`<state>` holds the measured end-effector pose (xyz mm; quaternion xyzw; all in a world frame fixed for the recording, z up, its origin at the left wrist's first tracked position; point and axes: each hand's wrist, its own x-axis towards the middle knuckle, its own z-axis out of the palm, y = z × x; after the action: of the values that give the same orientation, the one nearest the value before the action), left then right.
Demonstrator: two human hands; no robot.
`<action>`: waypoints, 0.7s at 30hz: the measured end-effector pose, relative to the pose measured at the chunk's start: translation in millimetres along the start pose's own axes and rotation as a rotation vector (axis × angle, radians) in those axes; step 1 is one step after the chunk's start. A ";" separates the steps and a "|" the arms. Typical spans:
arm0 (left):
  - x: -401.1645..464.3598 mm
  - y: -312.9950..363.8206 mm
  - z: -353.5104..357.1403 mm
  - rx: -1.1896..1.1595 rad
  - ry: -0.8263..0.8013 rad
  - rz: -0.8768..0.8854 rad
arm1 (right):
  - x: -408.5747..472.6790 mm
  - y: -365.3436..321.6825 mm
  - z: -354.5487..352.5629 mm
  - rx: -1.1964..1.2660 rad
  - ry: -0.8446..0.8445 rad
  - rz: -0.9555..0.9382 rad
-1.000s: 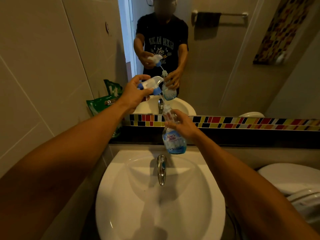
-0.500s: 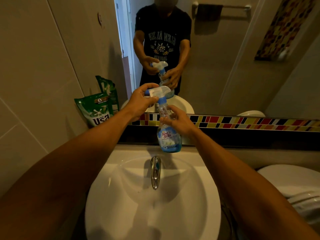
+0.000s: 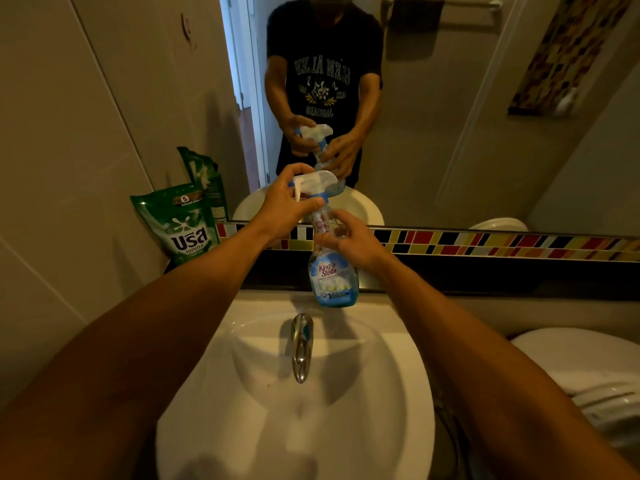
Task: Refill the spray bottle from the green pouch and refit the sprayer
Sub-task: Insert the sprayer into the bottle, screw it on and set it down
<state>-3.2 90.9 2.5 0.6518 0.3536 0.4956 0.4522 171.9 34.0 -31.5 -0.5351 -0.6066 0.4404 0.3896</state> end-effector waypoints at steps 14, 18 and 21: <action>2.0 3.2 1.4 -0.034 -0.009 0.015 | 1.7 -9.0 -2.7 -0.023 -0.009 0.003; 3.2 4.0 -3.9 -0.029 -0.023 -0.009 | 2.6 -9.9 -1.7 -0.012 -0.013 0.003; 1.0 6.6 -4.4 -0.031 -0.022 -0.012 | 2.0 -10.9 1.0 -0.017 -0.011 -0.002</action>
<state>-7.1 90.6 9.4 0.6481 0.3445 0.4911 0.4692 167.4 35.5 -21.4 -0.5353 -0.6131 0.4377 0.3821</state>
